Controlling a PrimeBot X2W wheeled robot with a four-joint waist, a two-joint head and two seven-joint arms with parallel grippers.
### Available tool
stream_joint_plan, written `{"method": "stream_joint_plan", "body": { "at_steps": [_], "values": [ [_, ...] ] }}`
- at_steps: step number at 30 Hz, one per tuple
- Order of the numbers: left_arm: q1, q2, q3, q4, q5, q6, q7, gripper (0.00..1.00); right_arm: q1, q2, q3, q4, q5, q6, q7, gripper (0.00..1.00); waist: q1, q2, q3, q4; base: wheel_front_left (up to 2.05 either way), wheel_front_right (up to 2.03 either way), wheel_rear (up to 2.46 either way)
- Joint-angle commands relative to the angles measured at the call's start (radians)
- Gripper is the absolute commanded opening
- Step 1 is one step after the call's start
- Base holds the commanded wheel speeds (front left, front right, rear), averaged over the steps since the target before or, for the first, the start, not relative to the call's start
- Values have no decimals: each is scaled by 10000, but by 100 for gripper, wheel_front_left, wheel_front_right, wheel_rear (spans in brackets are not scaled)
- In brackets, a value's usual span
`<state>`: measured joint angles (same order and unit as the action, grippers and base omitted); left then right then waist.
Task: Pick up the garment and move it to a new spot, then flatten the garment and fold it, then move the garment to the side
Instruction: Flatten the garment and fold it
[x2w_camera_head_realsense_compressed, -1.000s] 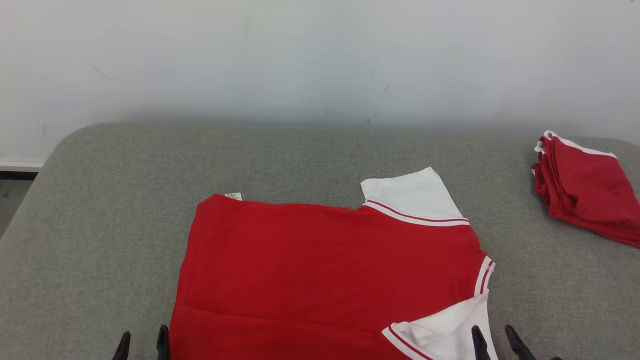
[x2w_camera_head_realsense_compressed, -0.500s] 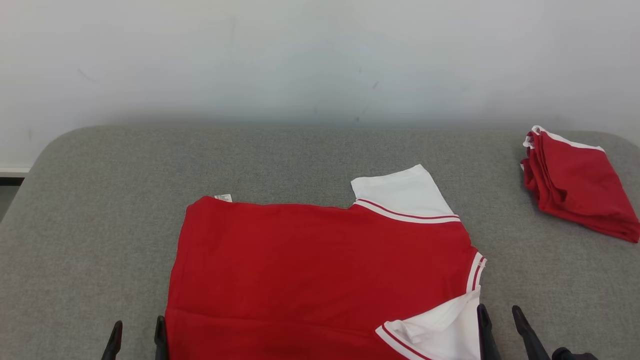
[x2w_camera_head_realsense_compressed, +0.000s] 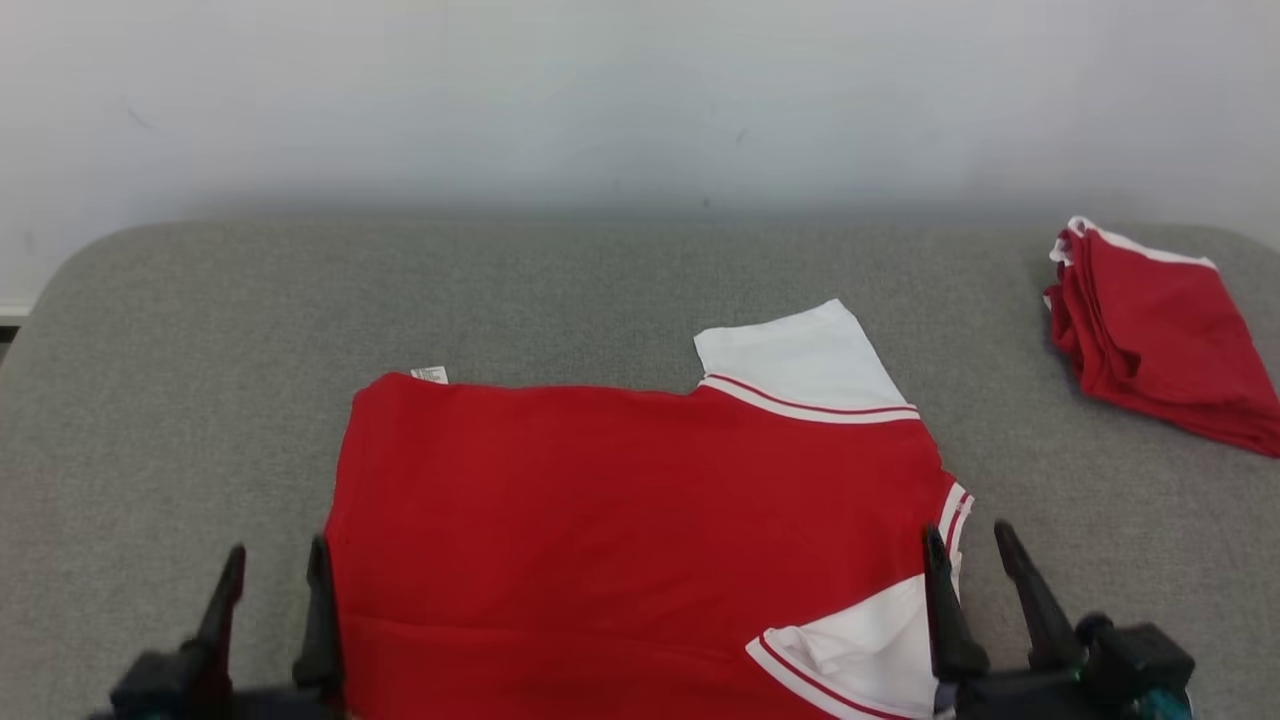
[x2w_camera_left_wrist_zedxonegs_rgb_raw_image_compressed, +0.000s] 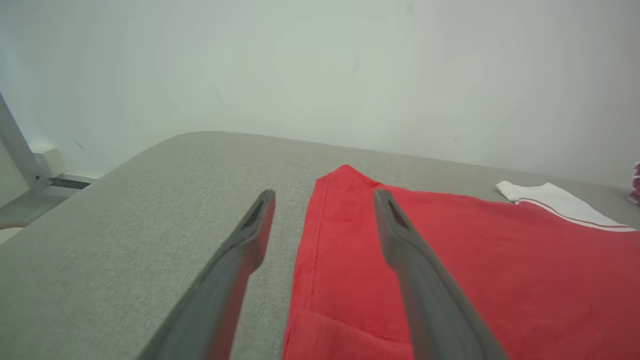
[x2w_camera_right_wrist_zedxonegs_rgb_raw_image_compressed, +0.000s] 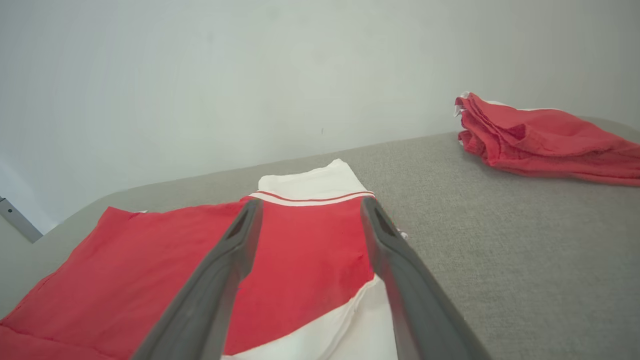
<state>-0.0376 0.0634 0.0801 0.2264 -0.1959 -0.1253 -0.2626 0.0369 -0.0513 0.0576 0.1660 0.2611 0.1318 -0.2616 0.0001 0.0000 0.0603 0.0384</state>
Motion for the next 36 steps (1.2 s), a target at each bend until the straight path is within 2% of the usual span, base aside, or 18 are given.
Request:
{"method": "stream_joint_plan", "body": {
  "at_steps": [1, 8, 15, 27, 36],
  "values": [
    [-465, 190, 7, 249, -195, -42, -28, 100, -375, 14, 83, -27, -117, -21, -33, 100, -1, 0, 377, -167, 0, 0, 0],
    [-2967, 1238, -804, 2171, -993, -38, -28, 100, -2153, 12, 405, 193, -459, -21, -34, 100, -1, 0, 1213, -570, 0, 0, 0],
    [-4997, 1805, -1351, 4417, -1933, -42, 34, 100, -3160, 12, 701, 415, -499, -21, -31, 100, -1, 0, 1865, -965, 0, 0, 0],
    [-6775, 2251, -2229, 6998, -2995, -42, -11, 100, -3189, 10, 688, 599, -634, -21, -21, 100, -1, 0, 2290, -1328, 0, 0, 0],
    [-7210, 2374, -2626, 7774, -3579, -42, -22, 100, -3202, 7, 775, 634, -767, -21, -21, 100, -1, 0, 2352, -1471, 0, 0, 0]
  ]
}}
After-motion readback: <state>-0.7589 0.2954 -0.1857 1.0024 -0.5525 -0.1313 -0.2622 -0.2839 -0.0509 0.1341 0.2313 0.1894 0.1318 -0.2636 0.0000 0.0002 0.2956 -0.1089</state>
